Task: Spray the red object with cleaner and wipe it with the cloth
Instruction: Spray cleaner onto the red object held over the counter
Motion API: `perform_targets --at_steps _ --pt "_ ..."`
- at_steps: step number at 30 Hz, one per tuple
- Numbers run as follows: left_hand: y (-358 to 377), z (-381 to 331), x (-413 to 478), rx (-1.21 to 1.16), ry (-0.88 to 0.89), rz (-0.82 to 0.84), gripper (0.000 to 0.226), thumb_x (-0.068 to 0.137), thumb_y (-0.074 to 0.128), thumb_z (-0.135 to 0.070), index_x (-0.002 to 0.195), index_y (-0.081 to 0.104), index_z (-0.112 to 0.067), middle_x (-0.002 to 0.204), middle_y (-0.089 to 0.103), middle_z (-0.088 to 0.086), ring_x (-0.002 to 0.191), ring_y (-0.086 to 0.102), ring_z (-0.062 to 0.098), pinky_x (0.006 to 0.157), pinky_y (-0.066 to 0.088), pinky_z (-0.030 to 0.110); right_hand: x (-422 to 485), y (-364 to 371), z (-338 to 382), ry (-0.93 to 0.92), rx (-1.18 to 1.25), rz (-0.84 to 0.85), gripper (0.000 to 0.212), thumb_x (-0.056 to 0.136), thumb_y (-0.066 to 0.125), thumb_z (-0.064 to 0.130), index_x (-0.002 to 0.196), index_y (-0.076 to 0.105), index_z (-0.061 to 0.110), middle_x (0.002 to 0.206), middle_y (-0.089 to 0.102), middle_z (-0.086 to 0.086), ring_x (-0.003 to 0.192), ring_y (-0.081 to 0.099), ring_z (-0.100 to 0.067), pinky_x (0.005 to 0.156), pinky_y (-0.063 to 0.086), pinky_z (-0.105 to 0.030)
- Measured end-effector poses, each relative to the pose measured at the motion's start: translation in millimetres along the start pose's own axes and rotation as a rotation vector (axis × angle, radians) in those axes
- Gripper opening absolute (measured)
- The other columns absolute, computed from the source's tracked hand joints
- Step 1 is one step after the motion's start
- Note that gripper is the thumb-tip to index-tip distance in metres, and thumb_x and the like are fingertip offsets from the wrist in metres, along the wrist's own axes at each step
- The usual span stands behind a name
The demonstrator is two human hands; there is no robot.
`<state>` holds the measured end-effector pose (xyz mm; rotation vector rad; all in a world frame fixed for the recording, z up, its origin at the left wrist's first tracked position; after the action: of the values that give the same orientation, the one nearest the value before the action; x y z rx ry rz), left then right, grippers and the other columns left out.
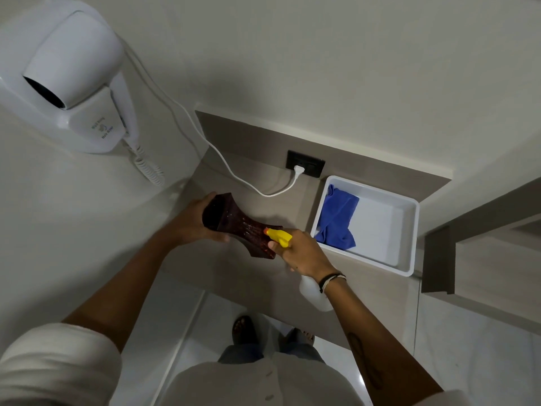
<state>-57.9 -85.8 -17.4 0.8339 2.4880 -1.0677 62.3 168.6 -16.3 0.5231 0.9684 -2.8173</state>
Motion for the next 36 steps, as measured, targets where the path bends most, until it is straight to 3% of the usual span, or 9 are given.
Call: perform_targets --at_steps 4,8,10,12,15,20,25,32,36 --pt "-2.1 -10.0 4.1 0.082 0.144 -0.06 0.118 0.055 0.106 -0.023 0.155 0.042 -0.019 0.148 0.053 0.001 0.138 0.053 0.026 0.117 0.045 0.047 -4.4 0.9 -3.4 0.022 0.026 -0.03 0.041 0.104 0.063 0.046 0.13 0.068 0.015 0.11 0.079 -0.01 0.088 0.076 -0.031 0.083 0.065 -0.048" --pt "1.7 -18.0 6.5 0.237 0.163 -0.025 0.13 0.058 0.103 -0.03 0.164 0.028 -0.032 0.155 0.041 0.007 0.142 0.043 0.026 0.119 0.042 0.049 -7.5 -0.8 -6.8 -0.012 0.001 -0.028 0.037 0.105 0.062 0.046 0.129 0.068 0.019 0.108 0.079 -0.011 0.088 0.076 -0.032 0.084 0.064 -0.047" --pt "0.5 -23.8 7.1 0.288 0.171 -0.081 0.122 0.054 0.102 -0.04 0.158 0.041 -0.026 0.147 0.05 0.008 0.137 0.049 0.029 0.113 0.047 0.05 -10.0 -1.3 -9.6 -0.011 0.032 -0.03 0.032 0.105 0.063 0.044 0.12 0.069 0.017 0.102 0.078 -0.01 0.082 0.074 -0.026 0.083 0.064 -0.049" --pt "-2.5 -31.1 5.2 0.252 0.197 -0.174 0.096 0.049 0.097 -0.058 0.131 0.063 -0.023 0.122 0.067 -0.003 0.115 0.066 0.017 0.094 0.056 0.04 -12.7 -0.9 -8.2 -0.039 0.059 -0.026 0.03 0.104 0.064 0.043 0.115 0.069 0.015 0.098 0.078 -0.009 0.079 0.073 -0.025 0.083 0.063 -0.049" --pt "-5.5 -30.5 4.1 0.13 0.071 -0.259 0.064 0.05 0.092 -0.075 0.095 0.071 -0.034 0.087 0.076 -0.019 0.082 0.07 -0.006 0.065 0.051 0.02 -17.0 2.3 -0.2 -0.102 0.084 -0.018 0.03 0.103 0.065 0.043 0.119 0.07 0.017 0.1 0.077 -0.006 0.083 0.072 -0.025 0.083 0.062 -0.047" --pt "-6.7 -25.7 3.2 0.025 -0.18 -0.372 0.073 0.05 0.077 -0.091 0.091 0.065 -0.032 0.082 0.065 -0.019 0.073 0.06 -0.002 0.057 0.042 0.02 -17.3 7.7 17.9 -0.183 0.0 -0.029 0.034 0.103 0.065 0.046 0.13 0.07 0.025 0.106 0.075 0.0 0.098 0.072 -0.025 0.087 0.058 -0.042" --pt "-11.3 -15.6 1.8 -0.019 -0.364 -0.399 0.088 0.045 0.071 -0.095 0.098 0.06 -0.025 0.08 0.058 -0.012 0.07 0.056 0.005 0.056 0.041 0.026 -8.4 9.2 17.2 -0.136 -0.089 -0.034 0.038 0.101 0.061 0.054 0.121 0.069 0.023 0.107 0.077 -0.004 0.099 0.072 -0.03 0.086 0.059 -0.046" --pt "-6.0 -1.7 5.6 -0.07 -0.412 -0.382 0.094 0.051 0.074 -0.09 0.108 0.067 -0.015 0.091 0.067 -0.001 0.075 0.063 0.013 0.056 0.045 0.027 -8.0 11.9 9.9 -0.122 -0.127 -0.017 0.043 0.103 0.058 0.056 0.127 0.068 0.022 0.111 0.077 -0.005 0.101 0.073 -0.028 0.087 0.06 -0.045" --pt "-0.2 1.0 11.0 -0.18 -0.354 -0.321 0.091 0.062 0.083 -0.077 0.126 0.07 -0.015 0.116 0.073 0.01 0.1 0.072 0.026 0.092 0.062 0.045 -6.0 10.2 7.0 -0.091 -0.121 -0.031 0.044 0.103 0.058 0.055 0.13 0.067 0.021 0.112 0.078 -0.007 0.101 0.073 -0.029 0.088 0.061 -0.046"
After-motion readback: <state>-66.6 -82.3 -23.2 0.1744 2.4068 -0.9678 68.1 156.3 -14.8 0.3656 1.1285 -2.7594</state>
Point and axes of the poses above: each hand's wrist, its own x-axis towards the middle knuckle, its own y-axis out of the palm, z = x × y, the point moved 6 cm from there along x, towards the middle knuckle
